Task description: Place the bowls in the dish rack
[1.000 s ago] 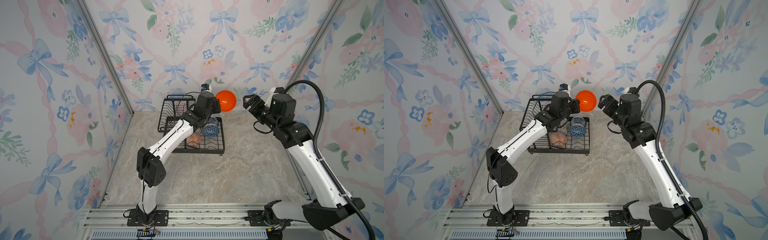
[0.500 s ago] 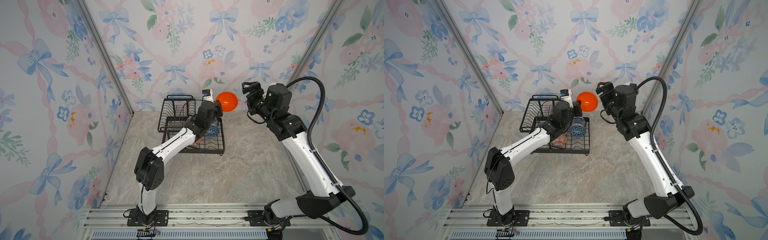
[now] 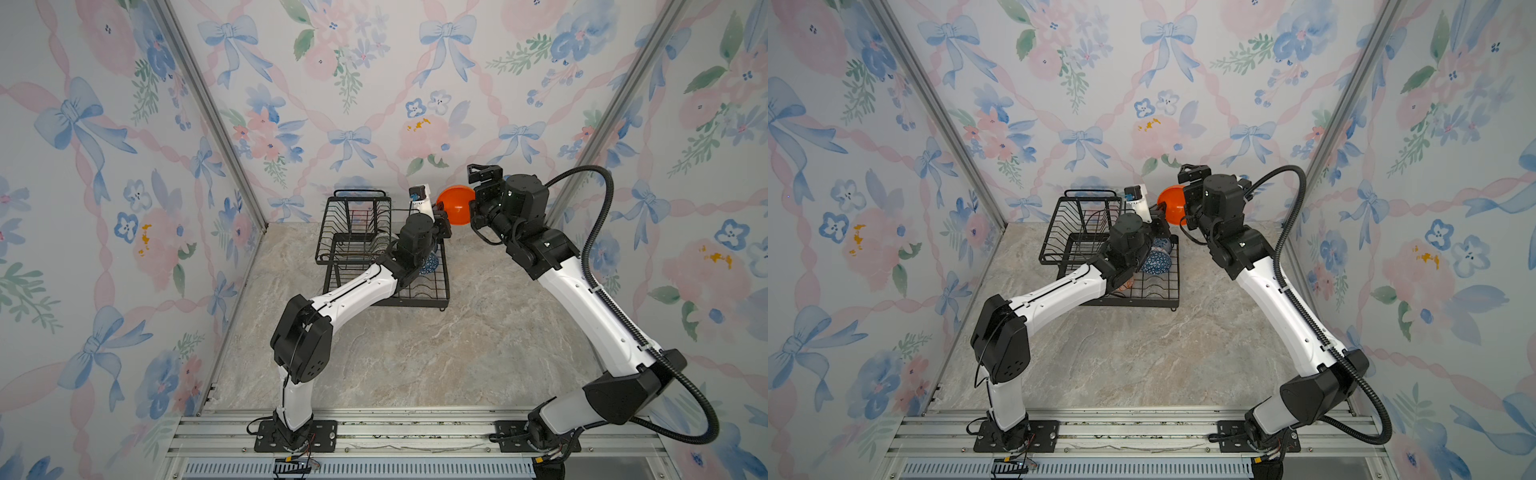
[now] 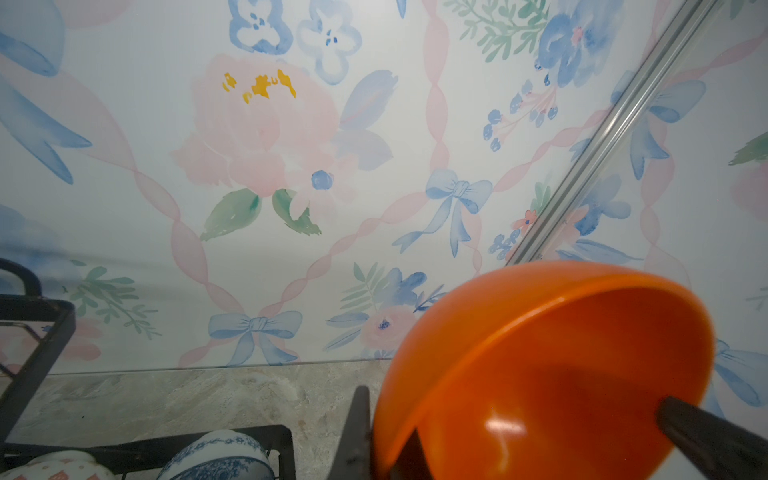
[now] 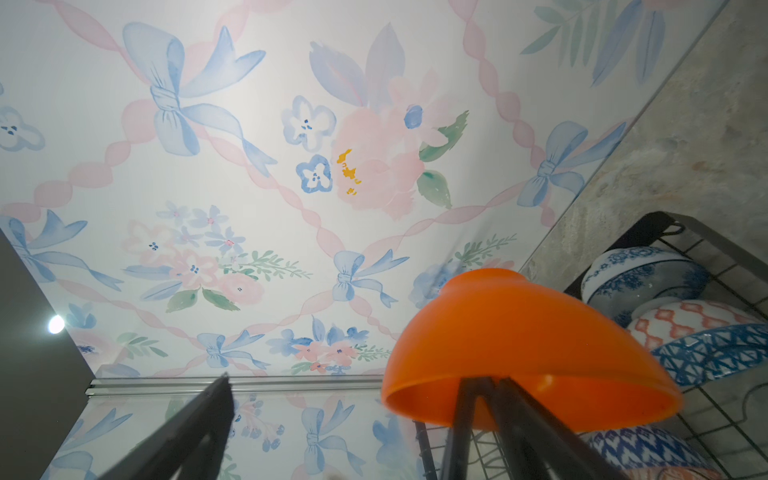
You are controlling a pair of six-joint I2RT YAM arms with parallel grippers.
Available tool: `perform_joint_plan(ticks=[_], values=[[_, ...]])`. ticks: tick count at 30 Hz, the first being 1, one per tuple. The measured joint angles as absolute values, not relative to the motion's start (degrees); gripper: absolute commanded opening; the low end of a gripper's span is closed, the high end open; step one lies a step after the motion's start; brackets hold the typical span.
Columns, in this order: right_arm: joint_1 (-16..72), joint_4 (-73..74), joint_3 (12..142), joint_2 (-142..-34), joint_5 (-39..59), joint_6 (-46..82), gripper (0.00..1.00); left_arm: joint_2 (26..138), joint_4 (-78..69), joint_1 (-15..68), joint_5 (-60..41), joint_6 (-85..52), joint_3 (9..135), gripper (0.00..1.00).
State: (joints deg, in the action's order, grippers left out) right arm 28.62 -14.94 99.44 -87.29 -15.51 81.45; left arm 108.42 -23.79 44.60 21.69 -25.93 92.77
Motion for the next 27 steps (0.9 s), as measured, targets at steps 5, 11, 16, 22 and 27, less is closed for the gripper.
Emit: perform_joint_plan(ticks=[5,11,16,22,27], values=[[28.62,-13.61,98.48,-87.29,-16.21,84.01,0.85,106.8,-26.17,46.39,23.33,-24.62,89.56,0.0],[29.36,-13.04,98.19,-87.35,-15.84,86.74,0.71,104.27,-29.02,46.63,25.41,-23.05,86.24,0.0],[29.76,-12.56,97.14,-87.35,-15.44,88.53,0.63,102.83,-29.52,46.98,27.16,-21.74,84.68,0.0],[29.76,-12.08,95.11,-87.35,-15.07,90.28,0.54,102.13,-30.26,47.68,28.77,-20.01,83.35,0.0],[29.74,-11.92,94.19,-87.35,-15.05,91.37,0.45,101.6,-31.22,48.69,30.28,-17.91,82.72,0.0]])
